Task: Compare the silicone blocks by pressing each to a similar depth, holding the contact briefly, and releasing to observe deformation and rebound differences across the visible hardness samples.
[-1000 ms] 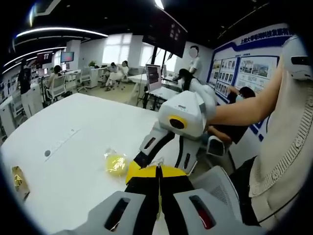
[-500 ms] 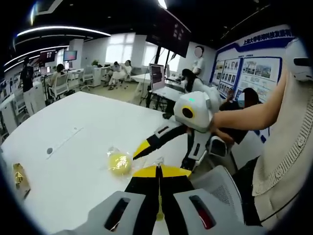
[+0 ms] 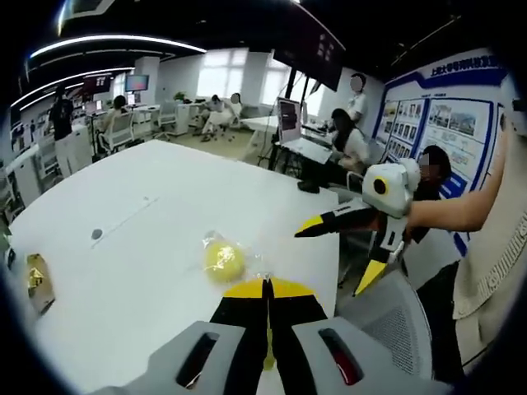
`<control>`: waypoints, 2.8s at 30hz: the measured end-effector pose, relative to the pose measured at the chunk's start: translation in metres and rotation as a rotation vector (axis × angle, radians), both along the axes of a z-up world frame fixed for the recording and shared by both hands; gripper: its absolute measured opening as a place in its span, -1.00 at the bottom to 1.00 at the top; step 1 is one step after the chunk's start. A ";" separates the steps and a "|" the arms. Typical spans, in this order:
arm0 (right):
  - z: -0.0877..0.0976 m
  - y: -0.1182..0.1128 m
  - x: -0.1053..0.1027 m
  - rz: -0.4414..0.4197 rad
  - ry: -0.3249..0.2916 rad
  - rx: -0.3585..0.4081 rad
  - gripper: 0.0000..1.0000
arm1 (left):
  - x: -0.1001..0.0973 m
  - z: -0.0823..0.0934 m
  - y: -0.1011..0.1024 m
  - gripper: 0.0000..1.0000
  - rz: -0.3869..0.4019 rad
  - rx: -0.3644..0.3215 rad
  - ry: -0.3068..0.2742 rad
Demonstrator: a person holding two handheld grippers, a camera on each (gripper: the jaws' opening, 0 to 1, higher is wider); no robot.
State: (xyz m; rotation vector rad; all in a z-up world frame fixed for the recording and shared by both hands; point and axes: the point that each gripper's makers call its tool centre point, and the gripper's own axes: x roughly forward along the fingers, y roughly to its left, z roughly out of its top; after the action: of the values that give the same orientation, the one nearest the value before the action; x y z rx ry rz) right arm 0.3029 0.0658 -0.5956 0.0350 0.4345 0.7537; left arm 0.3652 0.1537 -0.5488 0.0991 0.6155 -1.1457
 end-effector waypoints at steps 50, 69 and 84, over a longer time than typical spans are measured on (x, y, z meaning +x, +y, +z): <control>-0.036 -0.033 -0.017 -0.158 0.188 -0.024 0.35 | 0.130 -0.146 0.090 -1.00 0.481 -0.133 0.285; -0.047 -0.015 -0.018 -0.112 0.234 -0.016 0.29 | 0.126 -0.171 0.096 -1.00 0.468 -0.099 0.308; -0.042 -0.008 -0.016 -0.096 0.225 0.005 0.29 | 0.122 -0.164 0.114 -0.54 0.525 -0.048 0.249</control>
State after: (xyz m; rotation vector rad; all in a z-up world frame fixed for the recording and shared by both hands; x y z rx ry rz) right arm 0.2870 0.0583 -0.6380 0.1449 0.6404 0.6589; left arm 0.4872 0.2677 -0.7127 -0.2391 0.7775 -0.6645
